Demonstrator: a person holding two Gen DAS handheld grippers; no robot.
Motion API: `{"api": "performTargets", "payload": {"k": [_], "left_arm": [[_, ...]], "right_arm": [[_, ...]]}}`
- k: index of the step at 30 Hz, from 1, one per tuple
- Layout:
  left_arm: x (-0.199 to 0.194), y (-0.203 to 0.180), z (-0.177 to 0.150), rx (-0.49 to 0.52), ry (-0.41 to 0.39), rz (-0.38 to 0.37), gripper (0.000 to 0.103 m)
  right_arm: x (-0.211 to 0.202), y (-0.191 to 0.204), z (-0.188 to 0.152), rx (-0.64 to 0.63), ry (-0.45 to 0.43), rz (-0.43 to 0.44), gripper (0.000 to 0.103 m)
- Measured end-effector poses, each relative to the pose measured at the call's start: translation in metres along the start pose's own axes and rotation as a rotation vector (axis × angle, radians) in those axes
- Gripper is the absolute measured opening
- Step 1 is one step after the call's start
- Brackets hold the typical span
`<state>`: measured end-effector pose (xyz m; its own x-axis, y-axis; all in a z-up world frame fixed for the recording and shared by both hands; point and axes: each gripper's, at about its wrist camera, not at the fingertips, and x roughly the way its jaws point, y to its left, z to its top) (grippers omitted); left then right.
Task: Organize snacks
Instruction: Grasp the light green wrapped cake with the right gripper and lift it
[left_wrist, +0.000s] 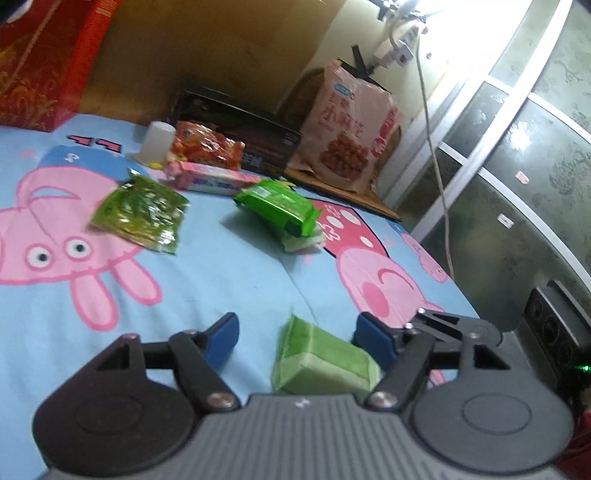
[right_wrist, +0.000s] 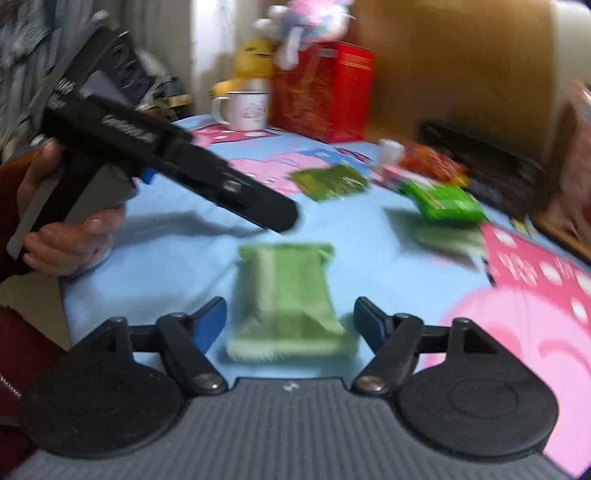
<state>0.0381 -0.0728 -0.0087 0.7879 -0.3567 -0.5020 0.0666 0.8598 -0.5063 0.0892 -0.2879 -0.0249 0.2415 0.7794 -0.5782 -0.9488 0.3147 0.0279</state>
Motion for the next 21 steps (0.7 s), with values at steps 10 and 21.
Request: {"api": "performTargets", "payload": {"k": [10, 21], "left_arm": [[0.014, -0.010, -0.011, 0.007, 0.038, -0.027, 0.046], [-0.002, 0.001, 0.073, 0.008, -0.094, -0.014, 0.046]], "right_arm": [[-0.011, 0.004, -0.011, 0.086, -0.047, -0.056, 0.045], [0.014, -0.013, 0.040, 0.034, -0.097, -0.076, 0.037]]}}
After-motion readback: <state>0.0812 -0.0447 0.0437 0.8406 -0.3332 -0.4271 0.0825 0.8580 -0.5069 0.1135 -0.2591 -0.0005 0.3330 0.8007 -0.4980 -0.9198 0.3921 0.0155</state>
